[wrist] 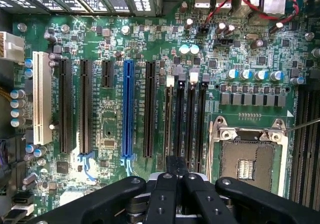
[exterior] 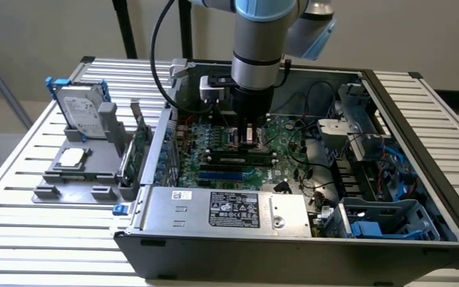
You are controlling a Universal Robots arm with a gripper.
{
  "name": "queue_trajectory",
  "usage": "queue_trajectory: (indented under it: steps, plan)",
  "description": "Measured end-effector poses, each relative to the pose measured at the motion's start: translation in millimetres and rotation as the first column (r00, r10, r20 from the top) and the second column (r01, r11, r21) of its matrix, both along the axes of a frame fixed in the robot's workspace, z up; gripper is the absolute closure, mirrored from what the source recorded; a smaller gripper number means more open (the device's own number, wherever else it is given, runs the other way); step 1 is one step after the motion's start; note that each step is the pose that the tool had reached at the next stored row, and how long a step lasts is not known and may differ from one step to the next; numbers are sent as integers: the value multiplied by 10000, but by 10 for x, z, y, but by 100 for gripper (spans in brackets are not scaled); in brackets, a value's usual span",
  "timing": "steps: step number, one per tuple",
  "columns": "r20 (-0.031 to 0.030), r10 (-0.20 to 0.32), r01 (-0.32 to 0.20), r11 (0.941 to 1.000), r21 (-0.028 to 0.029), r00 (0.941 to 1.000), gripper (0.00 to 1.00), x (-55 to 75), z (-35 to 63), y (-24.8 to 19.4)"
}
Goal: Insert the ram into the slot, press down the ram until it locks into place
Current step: 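Press down the ram until it locks into place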
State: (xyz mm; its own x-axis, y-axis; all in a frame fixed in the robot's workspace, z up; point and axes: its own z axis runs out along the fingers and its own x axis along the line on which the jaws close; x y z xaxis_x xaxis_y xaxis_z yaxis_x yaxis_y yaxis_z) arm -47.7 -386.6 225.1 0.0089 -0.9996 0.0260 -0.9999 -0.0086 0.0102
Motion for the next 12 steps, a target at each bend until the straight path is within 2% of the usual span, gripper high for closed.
queue_trajectory:
  steps: [3, 8, 12]
  plan:
    - [-8, -10, 10, 10000, 17, 10000, 89, 2, 27, 5]
    - [-28, -20, 20, 10000, 10, 10000, 89, 46, 256, 4]
    - [-54, -20, 20, 10000, 11, 10000, 89, 118, 399, 0]
